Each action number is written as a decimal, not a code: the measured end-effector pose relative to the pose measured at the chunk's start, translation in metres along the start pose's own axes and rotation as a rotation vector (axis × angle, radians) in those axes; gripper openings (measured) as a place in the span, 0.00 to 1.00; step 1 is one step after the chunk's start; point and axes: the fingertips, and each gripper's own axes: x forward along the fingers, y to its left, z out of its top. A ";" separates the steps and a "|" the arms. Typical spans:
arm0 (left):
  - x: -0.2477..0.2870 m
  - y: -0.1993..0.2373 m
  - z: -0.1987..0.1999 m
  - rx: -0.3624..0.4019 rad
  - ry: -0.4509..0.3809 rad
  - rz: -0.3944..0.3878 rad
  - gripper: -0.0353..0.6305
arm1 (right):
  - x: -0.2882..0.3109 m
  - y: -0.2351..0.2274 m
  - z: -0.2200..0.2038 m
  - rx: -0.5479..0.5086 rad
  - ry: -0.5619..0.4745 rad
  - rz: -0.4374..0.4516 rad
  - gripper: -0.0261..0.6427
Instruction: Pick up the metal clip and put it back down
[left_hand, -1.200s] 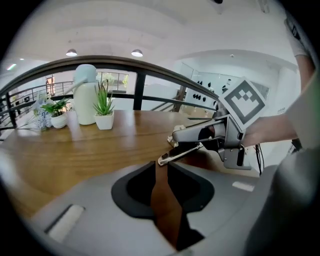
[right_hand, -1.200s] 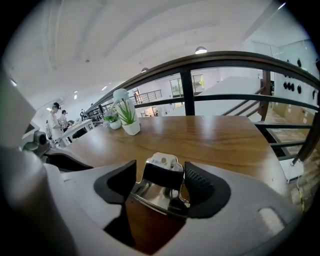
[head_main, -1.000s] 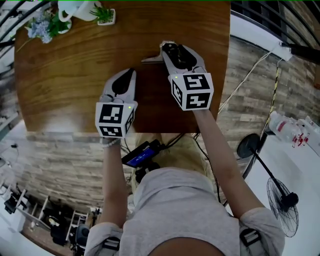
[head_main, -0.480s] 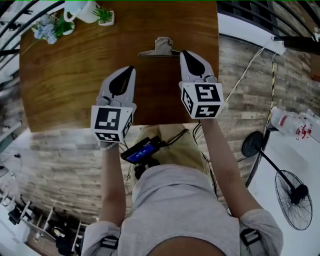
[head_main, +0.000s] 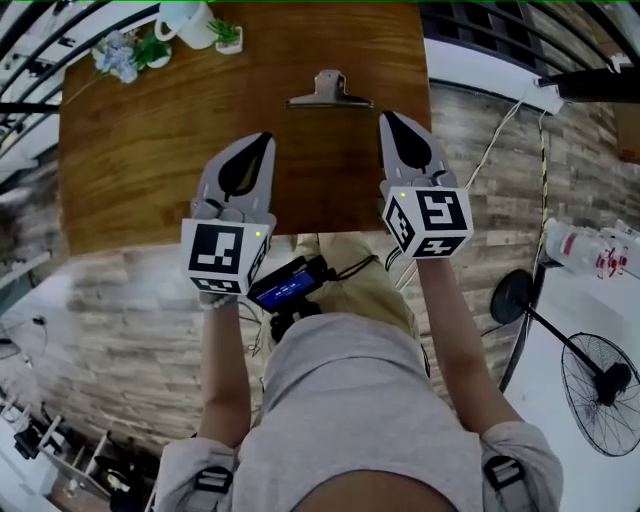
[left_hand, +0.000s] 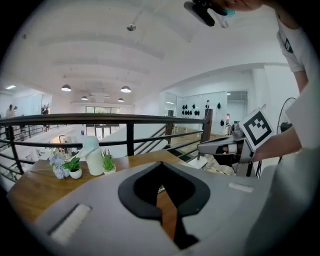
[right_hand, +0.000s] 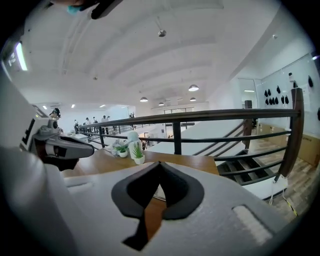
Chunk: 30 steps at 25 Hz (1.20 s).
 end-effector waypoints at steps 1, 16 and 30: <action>-0.006 -0.001 0.004 0.005 -0.011 0.002 0.07 | -0.007 0.003 0.003 -0.008 -0.008 0.004 0.04; -0.073 -0.015 0.028 0.090 -0.091 0.014 0.07 | -0.085 0.025 0.039 -0.088 -0.143 0.013 0.04; -0.085 -0.024 0.026 0.062 -0.105 0.022 0.07 | -0.111 0.021 0.041 -0.111 -0.144 -0.002 0.04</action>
